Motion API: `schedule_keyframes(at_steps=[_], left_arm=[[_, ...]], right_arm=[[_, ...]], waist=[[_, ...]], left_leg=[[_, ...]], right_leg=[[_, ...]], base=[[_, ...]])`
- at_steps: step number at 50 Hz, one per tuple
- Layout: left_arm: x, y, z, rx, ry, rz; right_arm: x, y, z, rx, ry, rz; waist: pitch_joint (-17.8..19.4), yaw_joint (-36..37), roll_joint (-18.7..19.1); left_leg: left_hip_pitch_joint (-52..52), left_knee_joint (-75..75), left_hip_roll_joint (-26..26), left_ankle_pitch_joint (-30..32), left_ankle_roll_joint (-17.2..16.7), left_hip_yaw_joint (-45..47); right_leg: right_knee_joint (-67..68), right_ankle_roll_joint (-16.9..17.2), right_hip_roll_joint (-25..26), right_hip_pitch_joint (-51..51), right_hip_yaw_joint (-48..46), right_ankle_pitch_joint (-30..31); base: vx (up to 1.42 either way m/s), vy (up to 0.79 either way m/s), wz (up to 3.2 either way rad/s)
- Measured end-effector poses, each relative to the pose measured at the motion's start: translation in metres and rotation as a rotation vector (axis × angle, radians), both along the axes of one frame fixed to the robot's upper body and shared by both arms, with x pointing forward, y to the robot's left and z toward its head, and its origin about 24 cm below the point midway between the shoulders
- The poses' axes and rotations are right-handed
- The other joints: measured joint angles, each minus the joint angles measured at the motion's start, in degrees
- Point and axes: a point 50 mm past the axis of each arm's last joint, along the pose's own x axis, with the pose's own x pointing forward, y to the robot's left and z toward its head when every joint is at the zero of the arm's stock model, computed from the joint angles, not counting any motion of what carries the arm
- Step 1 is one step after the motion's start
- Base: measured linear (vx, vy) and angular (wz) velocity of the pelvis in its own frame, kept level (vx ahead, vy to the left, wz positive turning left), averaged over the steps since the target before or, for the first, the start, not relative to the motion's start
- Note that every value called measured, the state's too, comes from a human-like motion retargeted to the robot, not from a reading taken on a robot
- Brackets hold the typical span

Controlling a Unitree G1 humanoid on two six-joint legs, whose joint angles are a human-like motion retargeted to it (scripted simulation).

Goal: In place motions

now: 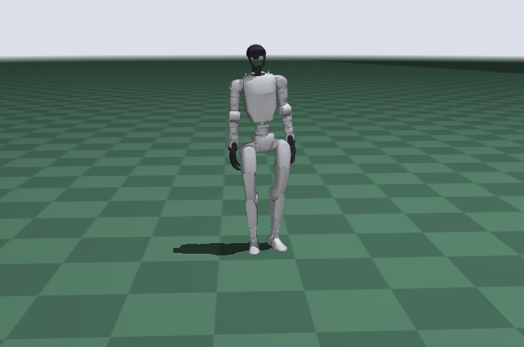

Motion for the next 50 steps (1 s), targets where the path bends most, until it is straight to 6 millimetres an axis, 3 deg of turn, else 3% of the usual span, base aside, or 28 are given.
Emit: schedule_keyframes(at_steps=[8, 13, 20, 27, 30, 35, 38, 40, 42, 45, 47, 50], left_arm=[[0.011, 0.001, -0.001, -0.005, -0.034, -0.064], [0.011, -0.001, -0.001, -0.009, -0.038, -0.051], [0.016, 0.004, 0.000, 0.017, -0.040, -0.055], [0.030, 0.008, 0.000, 0.028, -0.076, -0.070], [0.037, 0.011, 0.001, 0.035, -0.097, -0.083], [0.056, 0.014, 0.002, 0.039, -0.163, -0.101], [0.070, 0.008, 0.002, 0.038, -0.213, -0.107], [0.073, 0.004, 0.002, 0.040, -0.239, -0.083], [0.069, 0.002, 0.002, 0.037, -0.240, -0.055], [0.054, 0.000, 0.001, 0.049, -0.211, -0.014], [0.047, 0.000, 0.000, 0.061, -0.197, 0.004], [0.044, -0.001, 0.000, 0.069, -0.182, 0.025]], right_arm=[[0.028, 0.007, -0.003, 0.007, -0.120, 0.088], [0.032, 0.005, -0.003, 0.005, -0.135, 0.109], [0.015, 0.000, -0.001, -0.022, -0.081, 0.045], [-0.011, -0.003, 0.001, -0.038, 0.000, -0.036], [-0.019, -0.005, 0.003, -0.046, 0.031, -0.045], [-0.011, -0.008, 0.003, -0.048, 0.029, -0.037], [0.008, -0.013, 0.002, -0.057, -0.034, -0.014], [0.020, -0.019, 0.002, -0.065, -0.081, 0.023], [0.030, -0.025, 0.003, -0.075, -0.107, 0.068], [0.037, -0.029, 0.004, -0.110, -0.123, 0.101], [0.037, -0.031, 0.004, -0.114, -0.143, 0.084], [0.034, -0.033, 0.004, -0.097, -0.157, 0.040]], waist=[[0.41, 0.08, -0.28], [0.63, 0.32, -0.43], [1.03, -1.15, -0.09], [3.13, -4.03, -0.05], [3.73, -4.23, -0.06], [6.05, -0.68, -0.28], [8.61, 2.46, 0.84], [9.58, 3.97, 0.28], [10.20, 4.85, -0.16], [9.26, 4.09, -0.19], [8.14, 2.83, -0.34], [7.42, 3.04, -0.69]], left_leg=[[0.00, 0.02, -0.67, -0.92, 0.52, 0.10], [-0.53, 0.64, -1.12, -1.25, 0.12, -1.91], [-3.25, 2.28, -0.36, -0.30, -2.05, -7.72], [-6.27, 3.58, -0.28, 2.22, -5.64, -17.42], [-8.25, 3.74, -0.45, 3.37, -8.21, -21.51], [-11.10, 2.57, -1.12, 4.34, -12.32, -23.03], [-13.95, 3.72, -1.71, 2.97, -10.50, -23.09], [-15.33, 3.89, -1.20, -0.69, -7.57, -15.52], [-15.14, 2.91, 1.63, -4.19, -8.76, -3.40], [-14.56, 1.80, 4.31, -5.56, -14.13, 9.35], [-14.11, 2.26, 5.95, -5.15, -15.12, 18.04], [-12.67, 3.19, 6.54, -4.71, -14.31, 22.07]], right_leg=[[0.13, 0.47, -0.58, -0.07, 0.21, 0.94], [0.42, 1.11, -0.61, 0.08, 0.44, 1.45], [5.60, 5.15, -0.06, -1.20, 3.06, 1.94], [8.38, 9.42, 2.96, -1.67, 25.87, 3.68], [8.01, 11.31, 3.34, -1.15, 28.68, 2.42], [4.93, 6.12, 3.15, -0.17, 14.67, -0.52], [2.81, 5.16, 1.71, 0.30, 6.29, -0.97], [1.24, 3.93, 1.31, 0.71, 2.31, -1.39], [0.05, 3.13, 0.81, 1.39, -1.61, -1.59], [-1.48, 2.79, 0.87, 2.15, -8.56, -2.48], [-1.81, 3.73, 0.04, 2.29, -14.00, -3.02], [-2.31, 5.05, -0.29, 2.85, -20.64, -3.58]], base=[[0.00, 0.01, 0.00], [0.00, 0.04, 0.10], [-0.03, -0.02, 0.79], [-0.06, -0.09, 1.80], [-0.13, -0.09, 1.96], [-0.27, -0.08, 1.76], [-0.45, -0.03, 1.88], [-0.43, -0.01, 1.81], [-0.31, 0.02, 1.83], [-0.20, 0.06, 2.43], [-0.17, 0.09, 3.01], [-0.25, 0.18, 2.91]])
